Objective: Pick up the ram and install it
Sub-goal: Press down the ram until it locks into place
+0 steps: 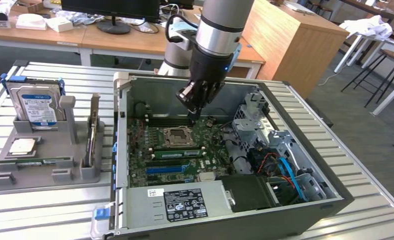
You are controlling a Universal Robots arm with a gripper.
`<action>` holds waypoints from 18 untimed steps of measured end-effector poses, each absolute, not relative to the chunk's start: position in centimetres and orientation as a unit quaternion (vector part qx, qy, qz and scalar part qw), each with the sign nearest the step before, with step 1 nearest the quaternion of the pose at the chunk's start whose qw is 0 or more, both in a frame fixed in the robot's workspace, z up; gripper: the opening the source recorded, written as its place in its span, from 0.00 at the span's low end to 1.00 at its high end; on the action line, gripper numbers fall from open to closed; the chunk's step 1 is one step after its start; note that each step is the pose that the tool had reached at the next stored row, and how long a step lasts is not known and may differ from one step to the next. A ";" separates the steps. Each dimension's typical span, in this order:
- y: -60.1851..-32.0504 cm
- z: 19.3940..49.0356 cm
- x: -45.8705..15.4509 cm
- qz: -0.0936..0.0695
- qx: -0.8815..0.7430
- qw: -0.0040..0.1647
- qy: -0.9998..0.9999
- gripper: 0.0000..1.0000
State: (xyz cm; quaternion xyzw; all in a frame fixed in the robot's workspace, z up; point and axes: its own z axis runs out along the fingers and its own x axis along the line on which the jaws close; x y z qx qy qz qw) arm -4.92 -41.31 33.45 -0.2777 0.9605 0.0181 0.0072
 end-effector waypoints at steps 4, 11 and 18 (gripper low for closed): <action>-41.3 33.4 -4.9 0.018 -0.242 0.008 0.970 0.10; -41.3 33.4 -4.9 0.017 -0.180 0.009 0.983 0.10; -41.3 33.4 -4.9 0.017 -0.117 0.010 0.993 0.10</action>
